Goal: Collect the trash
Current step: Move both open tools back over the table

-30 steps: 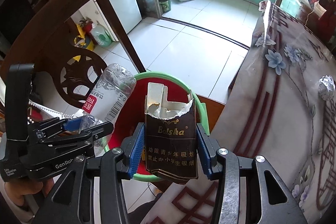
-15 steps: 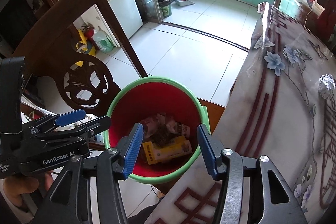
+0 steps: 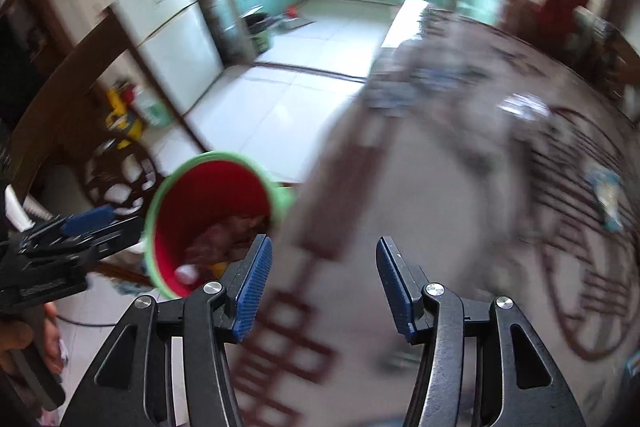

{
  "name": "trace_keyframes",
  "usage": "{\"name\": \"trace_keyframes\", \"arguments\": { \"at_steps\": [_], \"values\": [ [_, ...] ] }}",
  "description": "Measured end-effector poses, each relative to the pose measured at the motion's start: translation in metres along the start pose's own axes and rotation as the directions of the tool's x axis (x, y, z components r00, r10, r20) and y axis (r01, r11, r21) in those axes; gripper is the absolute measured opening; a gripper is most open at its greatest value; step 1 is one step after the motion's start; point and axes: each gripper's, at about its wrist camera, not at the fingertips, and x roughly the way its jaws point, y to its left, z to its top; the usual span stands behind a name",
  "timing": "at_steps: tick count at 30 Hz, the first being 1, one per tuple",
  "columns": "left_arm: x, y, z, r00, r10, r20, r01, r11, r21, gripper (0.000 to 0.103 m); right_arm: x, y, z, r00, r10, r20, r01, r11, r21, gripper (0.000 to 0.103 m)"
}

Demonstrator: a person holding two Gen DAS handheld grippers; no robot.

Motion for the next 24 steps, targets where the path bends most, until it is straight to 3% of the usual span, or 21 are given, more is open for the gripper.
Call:
{"name": "trace_keyframes", "arguments": {
  "at_steps": [5,11,17,24],
  "values": [
    [0.006,-0.050,-0.004,0.999,-0.045,-0.017,0.046,0.996,0.071,0.073,-0.037,-0.109,-0.005,0.987,-0.152,0.045,0.145,0.980,0.138,0.058],
    [0.011,-0.110,-0.012,0.998,-0.068,-0.016,0.069,0.993,0.099,0.074,-0.054,-0.236,0.013,0.950,-0.304,0.069,0.292,0.945,0.146,0.066],
    [0.021,-0.166,-0.018,0.999,-0.044,-0.017,0.046,0.995,0.094,0.075,0.000,-0.329,0.038,0.956,-0.292,-0.017,0.292,0.951,0.099,0.066],
    [0.032,-0.225,0.002,0.999,-0.003,0.048,-0.003,0.992,0.127,0.079,0.069,-0.370,0.041,0.968,-0.228,-0.107,0.235,0.970,0.059,0.066]
  ]
}}
